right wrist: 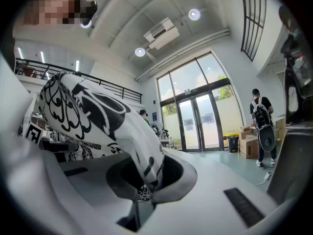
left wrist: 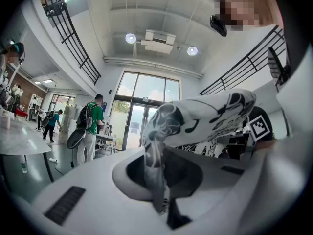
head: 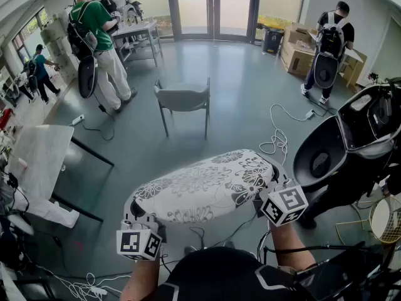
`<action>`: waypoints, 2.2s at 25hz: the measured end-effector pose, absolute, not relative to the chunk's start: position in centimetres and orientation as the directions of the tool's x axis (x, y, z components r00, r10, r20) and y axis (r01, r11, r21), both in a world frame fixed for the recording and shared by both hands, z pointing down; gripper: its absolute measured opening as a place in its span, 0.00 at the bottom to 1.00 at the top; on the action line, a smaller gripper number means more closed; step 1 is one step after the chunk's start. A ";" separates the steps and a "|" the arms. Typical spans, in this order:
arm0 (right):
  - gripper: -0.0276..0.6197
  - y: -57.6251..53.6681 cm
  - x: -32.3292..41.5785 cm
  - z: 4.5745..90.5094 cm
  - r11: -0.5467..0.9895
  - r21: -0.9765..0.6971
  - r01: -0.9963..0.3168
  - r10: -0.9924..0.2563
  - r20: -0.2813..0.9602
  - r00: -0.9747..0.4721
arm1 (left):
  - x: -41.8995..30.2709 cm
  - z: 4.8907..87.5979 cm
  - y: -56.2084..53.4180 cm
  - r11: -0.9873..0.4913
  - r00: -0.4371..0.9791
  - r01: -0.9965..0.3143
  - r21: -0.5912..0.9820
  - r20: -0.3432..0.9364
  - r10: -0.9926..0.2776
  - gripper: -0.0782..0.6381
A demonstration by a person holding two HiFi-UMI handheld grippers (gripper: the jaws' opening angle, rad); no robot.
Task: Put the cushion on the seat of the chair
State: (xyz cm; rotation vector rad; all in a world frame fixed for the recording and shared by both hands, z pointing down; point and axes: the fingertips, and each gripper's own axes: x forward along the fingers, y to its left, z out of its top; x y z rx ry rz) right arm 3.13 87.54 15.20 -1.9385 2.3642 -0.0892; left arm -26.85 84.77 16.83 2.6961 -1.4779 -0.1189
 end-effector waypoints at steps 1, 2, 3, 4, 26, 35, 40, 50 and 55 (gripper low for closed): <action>0.08 87.5 3.1 15.3 0.192 -0.096 -0.977 -0.981 -0.026 -0.191 | -26.9 16.8 84.8 -0.542 0.541 -0.835 0.094 -0.039 -0.840 0.14; 0.08 87.5 3.1 15.4 0.188 -0.095 -0.977 -0.982 -0.024 -0.187 | -26.9 16.8 84.9 -0.546 0.545 -0.832 0.095 -0.040 -0.838 0.14; 0.08 87.5 3.1 15.4 0.185 -0.096 -0.978 -0.983 -0.022 -0.184 | -26.9 16.7 85.0 -0.548 0.547 -0.831 0.096 -0.040 -0.836 0.14; 0.08 87.5 3.1 15.5 0.183 -0.098 -0.978 -0.983 -0.020 -0.182 | -26.9 16.7 85.0 -0.549 0.547 -0.831 0.096 -0.041 -0.836 0.14; 0.08 84.5 -6.0 14.3 0.217 -0.084 -0.973 -0.976 -0.052 -0.213 | -36.0 16.3 81.4 -0.546 0.541 -0.832 0.095 -0.079 -0.838 0.14; 0.08 83.9 -8.1 15.3 0.203 -0.082 -0.976 -0.979 -0.011 -0.203 | -37.9 17.0 79.6 -0.553 0.550 -0.827 0.102 -0.060 -0.833 0.14; 0.08 81.5 -9.1 15.2 0.209 -0.096 -0.973 -0.978 -0.012 -0.209 | -38.9 17.4 77.8 -0.547 0.546 -0.828 0.124 -0.044 -0.837 0.14; 0.08 71.5 -9.1 16.7 0.217 -0.139 -0.966 -0.976 -0.021 -0.217 | -39.0 18.3 68.2 -0.505 0.510 -0.849 0.157 -0.010 -0.860 0.14; 0.08 66.1 -4.7 17.5 0.181 -0.160 -0.970 -0.983 -0.016 -0.181 | -34.6 19.0 62.0 -0.527 0.539 -0.824 0.207 0.002 -0.842 0.14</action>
